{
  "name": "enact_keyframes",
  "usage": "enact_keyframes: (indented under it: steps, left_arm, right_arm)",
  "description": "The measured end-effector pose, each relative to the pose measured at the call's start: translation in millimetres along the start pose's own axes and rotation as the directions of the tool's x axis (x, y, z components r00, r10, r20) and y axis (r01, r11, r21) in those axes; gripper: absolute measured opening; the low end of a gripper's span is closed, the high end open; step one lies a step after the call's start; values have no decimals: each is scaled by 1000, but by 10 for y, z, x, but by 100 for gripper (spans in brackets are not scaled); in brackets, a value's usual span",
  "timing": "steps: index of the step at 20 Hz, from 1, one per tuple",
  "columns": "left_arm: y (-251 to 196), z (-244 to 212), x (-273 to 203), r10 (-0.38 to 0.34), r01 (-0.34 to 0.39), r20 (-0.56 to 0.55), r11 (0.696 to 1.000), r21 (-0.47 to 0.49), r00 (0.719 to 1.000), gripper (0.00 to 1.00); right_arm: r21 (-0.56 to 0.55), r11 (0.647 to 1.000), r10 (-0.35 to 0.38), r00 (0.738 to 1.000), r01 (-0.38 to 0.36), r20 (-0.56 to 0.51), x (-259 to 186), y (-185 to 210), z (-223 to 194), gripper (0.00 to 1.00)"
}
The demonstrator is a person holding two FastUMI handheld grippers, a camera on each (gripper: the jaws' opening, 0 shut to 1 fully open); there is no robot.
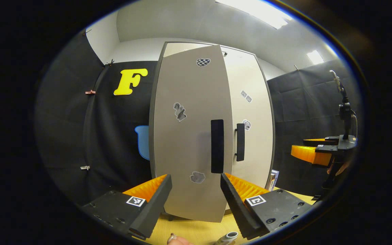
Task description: Grasp the bottle in the cabinet with the left hand and place it on the coaster, then close the right door with the right hand and the left door with the left hand.
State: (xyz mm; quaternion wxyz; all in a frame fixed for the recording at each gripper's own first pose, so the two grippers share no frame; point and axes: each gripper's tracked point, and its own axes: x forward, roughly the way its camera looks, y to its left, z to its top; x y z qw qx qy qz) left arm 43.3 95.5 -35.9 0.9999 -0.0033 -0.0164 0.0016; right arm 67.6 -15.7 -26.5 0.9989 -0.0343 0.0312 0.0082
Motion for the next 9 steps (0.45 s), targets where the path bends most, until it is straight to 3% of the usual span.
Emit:
enact_keyframes:
  steps: [9]
  left_arm:
    - [36,23,-21,25,-25,10,1000,14,1000,92]
  right_arm:
    - [5,1000,-4,1000,4,1,-17,-53,2,98]
